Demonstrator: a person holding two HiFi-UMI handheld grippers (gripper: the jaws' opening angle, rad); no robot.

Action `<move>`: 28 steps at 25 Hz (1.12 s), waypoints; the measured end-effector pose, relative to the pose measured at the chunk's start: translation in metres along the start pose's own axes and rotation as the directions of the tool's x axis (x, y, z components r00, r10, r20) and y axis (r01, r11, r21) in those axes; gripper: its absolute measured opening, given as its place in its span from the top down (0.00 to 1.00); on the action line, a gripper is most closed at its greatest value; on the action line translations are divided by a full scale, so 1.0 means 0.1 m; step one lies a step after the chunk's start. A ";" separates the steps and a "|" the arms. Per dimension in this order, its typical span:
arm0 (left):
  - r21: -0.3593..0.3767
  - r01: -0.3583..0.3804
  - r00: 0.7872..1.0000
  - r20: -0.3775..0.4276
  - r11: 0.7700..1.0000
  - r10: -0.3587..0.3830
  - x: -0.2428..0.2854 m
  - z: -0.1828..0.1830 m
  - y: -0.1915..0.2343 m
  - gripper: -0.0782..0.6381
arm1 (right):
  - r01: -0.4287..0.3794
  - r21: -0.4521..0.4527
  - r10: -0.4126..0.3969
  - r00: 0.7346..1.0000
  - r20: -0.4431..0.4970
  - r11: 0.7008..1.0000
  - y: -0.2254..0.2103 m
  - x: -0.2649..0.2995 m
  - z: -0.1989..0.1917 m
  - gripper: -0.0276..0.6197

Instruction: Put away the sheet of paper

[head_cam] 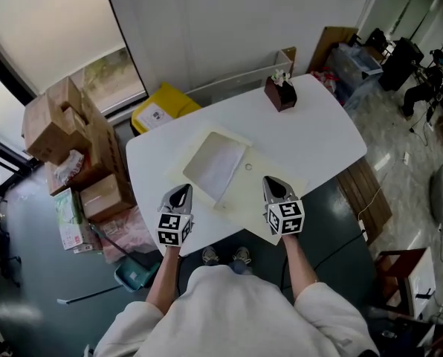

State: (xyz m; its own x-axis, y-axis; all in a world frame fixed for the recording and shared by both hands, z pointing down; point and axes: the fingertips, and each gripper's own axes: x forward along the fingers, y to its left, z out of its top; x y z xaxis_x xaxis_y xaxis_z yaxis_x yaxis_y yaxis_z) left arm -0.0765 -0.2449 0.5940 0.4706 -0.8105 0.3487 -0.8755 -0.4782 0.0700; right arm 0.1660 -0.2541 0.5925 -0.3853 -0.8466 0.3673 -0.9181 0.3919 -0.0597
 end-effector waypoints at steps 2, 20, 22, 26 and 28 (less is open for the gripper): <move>0.009 0.009 1.000 0.005 1.000 -0.009 0.02 0.04 -0.04 0.88 | 0.027 -0.010 -0.027 0.999 0.042 1.000 -0.04 -0.14 0.13 0.95; 0.040 0.032 0.999 0.036 0.999 -0.033 0.01 0.26 -0.23 0.88 | 0.183 -0.006 -0.181 0.977 0.108 0.983 -0.38 -0.89 0.13 0.95; 0.040 0.030 0.999 0.035 0.999 -0.032 0.01 0.26 -0.25 0.88 | 0.185 -0.004 -0.184 0.977 0.106 0.983 -0.39 -0.88 0.11 0.95; 0.038 0.024 0.999 0.039 0.999 -0.026 0.00 0.27 -0.25 0.88 | 0.180 -0.005 -0.178 0.978 0.110 0.984 -0.38 -0.82 0.14 0.95; 0.039 0.020 0.999 0.039 0.999 -0.022 0.00 0.29 -0.23 0.88 | 0.175 -0.008 -0.173 0.979 0.112 0.985 -0.37 -0.78 0.16 0.95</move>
State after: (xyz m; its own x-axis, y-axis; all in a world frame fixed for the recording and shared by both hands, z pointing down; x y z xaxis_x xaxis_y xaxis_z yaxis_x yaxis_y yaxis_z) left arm -0.0529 -0.2433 0.5656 0.4936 -0.8124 0.3103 -0.8607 -0.5074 0.0407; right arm 0.2283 -0.2084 0.5512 -0.2287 -0.9365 0.2659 -0.9705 0.2407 0.0131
